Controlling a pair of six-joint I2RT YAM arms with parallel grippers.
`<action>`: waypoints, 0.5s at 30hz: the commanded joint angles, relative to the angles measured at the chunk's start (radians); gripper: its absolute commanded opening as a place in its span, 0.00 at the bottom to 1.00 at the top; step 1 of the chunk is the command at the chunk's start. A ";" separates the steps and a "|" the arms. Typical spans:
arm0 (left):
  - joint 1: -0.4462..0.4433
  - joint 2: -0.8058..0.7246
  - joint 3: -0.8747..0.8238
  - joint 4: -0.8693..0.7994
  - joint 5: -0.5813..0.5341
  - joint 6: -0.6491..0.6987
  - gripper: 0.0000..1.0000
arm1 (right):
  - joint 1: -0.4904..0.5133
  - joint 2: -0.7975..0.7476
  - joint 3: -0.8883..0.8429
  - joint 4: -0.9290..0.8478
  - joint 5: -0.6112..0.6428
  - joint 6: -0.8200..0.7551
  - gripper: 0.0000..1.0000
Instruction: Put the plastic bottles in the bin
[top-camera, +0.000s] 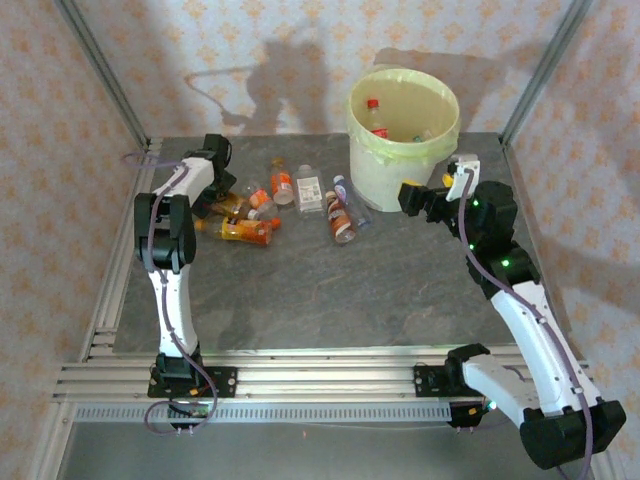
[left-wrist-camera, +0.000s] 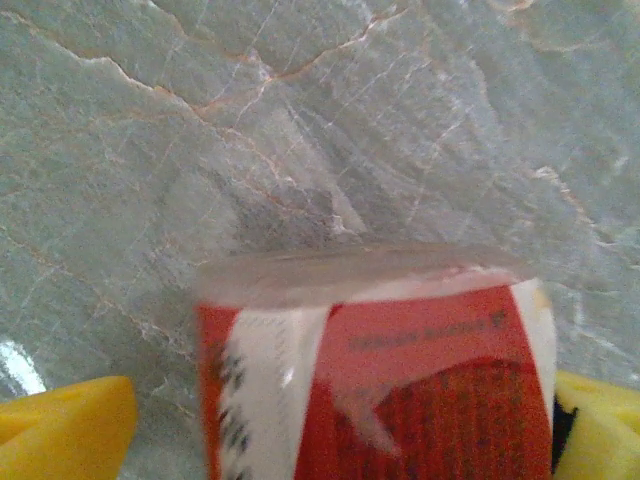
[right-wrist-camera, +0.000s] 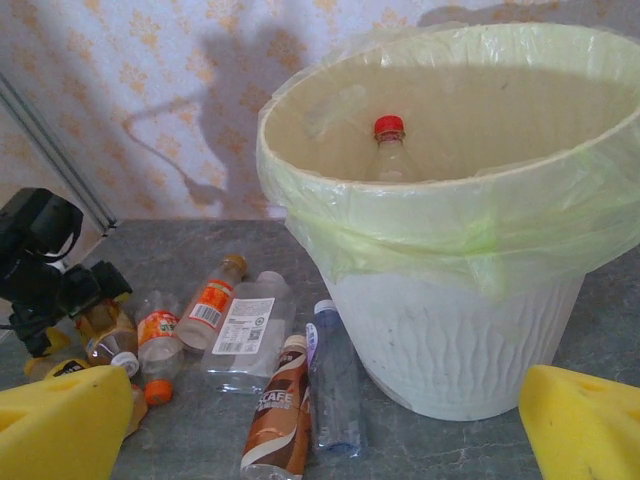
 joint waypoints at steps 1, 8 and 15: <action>0.015 0.029 0.042 -0.010 0.024 -0.001 0.89 | 0.006 -0.017 0.005 0.012 -0.020 -0.014 0.99; 0.015 -0.035 0.039 0.062 -0.001 0.028 0.72 | 0.007 -0.016 0.001 0.026 -0.035 -0.001 0.99; 0.015 -0.130 0.035 0.128 0.101 0.052 0.62 | 0.007 -0.010 0.004 0.039 0.029 0.091 0.99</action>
